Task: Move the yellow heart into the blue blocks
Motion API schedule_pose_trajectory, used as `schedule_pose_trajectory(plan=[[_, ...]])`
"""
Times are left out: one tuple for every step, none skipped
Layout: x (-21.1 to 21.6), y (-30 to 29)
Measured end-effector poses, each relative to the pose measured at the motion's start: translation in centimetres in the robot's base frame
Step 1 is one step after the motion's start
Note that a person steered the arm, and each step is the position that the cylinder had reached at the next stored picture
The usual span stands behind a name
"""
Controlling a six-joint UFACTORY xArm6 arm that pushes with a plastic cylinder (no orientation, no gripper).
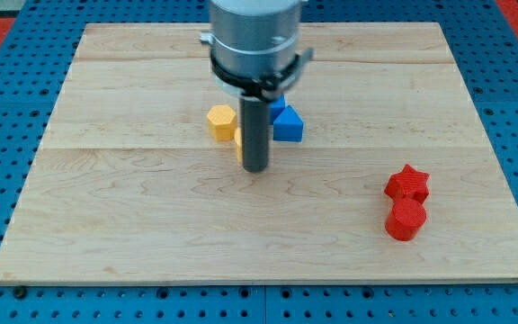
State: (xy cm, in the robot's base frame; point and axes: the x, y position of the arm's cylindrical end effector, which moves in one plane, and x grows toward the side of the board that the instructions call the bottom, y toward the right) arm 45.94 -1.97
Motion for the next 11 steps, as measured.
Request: schedule_pose_trajectory(plan=[[-3.8,-2.2],[-3.0,-2.8],[-4.0,-9.8],[-6.6,-9.3],[-5.8,-5.1],[-5.6,-4.0],[-3.9,-5.8],[-3.9,-5.8],[-3.9,-5.8],[0.2,-5.7],[7.4,-0.3]])
